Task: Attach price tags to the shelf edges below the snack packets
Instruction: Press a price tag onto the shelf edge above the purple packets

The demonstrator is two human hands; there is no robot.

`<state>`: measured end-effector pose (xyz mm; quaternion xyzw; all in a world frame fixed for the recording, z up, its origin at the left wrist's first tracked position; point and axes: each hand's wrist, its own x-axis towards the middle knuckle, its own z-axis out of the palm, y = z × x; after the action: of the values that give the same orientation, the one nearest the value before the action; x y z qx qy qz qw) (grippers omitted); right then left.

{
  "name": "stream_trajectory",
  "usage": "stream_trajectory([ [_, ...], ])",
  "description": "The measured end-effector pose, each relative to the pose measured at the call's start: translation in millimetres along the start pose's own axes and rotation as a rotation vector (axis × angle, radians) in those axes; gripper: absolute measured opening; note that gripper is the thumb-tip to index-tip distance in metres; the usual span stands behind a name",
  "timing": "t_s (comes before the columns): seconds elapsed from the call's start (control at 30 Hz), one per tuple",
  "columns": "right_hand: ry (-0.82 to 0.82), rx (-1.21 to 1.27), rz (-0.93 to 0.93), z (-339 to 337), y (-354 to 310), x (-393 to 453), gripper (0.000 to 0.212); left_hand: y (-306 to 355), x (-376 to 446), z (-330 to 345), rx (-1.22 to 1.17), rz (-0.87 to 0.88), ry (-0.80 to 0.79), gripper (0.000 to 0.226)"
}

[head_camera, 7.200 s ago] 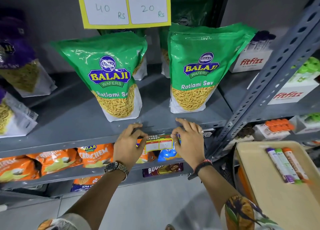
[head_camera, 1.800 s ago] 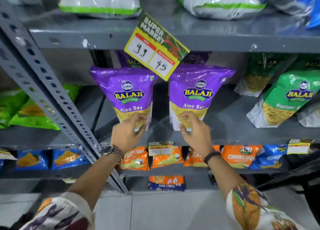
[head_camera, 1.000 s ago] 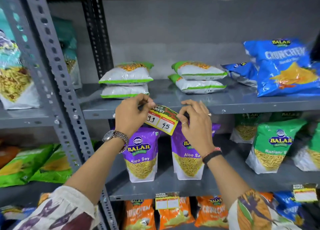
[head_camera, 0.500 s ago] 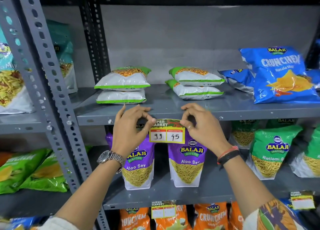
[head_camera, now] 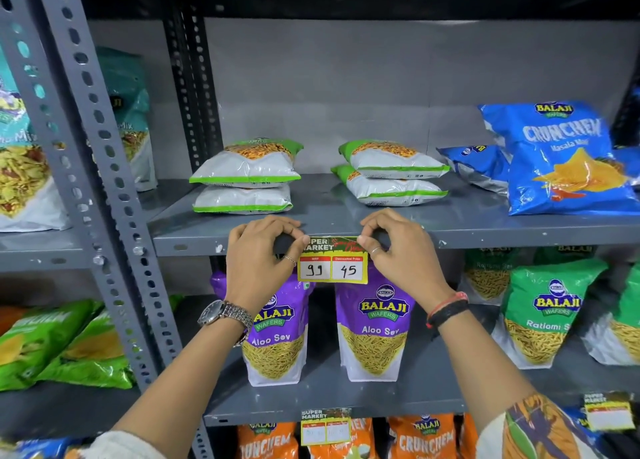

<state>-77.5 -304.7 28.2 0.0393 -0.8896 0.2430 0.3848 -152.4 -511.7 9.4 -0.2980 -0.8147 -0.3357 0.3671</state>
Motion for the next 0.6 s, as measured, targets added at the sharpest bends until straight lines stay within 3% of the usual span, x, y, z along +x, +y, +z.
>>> stream_trajectory([
  [0.17, 0.047, -0.006, -0.002, 7, 3, 0, 0.010, 3, 2, 3, -0.007, -0.039, 0.038, 0.015],
  [0.33, 0.108, -0.080, 0.004, 19, 0, 2, 0.040, 10, 5, 8, -0.001, -0.116, 0.083, 0.034],
  [0.5, 0.107, 0.006, 0.003, 18, 5, 3, 0.028, 8, 4, 8, 0.016, -0.080, 0.074, 0.036],
  [0.6, 0.089, 0.057, 0.006, 15, 5, 3, 0.033, 6, 4, 7, 0.000, -0.048, 0.052, 0.033],
])
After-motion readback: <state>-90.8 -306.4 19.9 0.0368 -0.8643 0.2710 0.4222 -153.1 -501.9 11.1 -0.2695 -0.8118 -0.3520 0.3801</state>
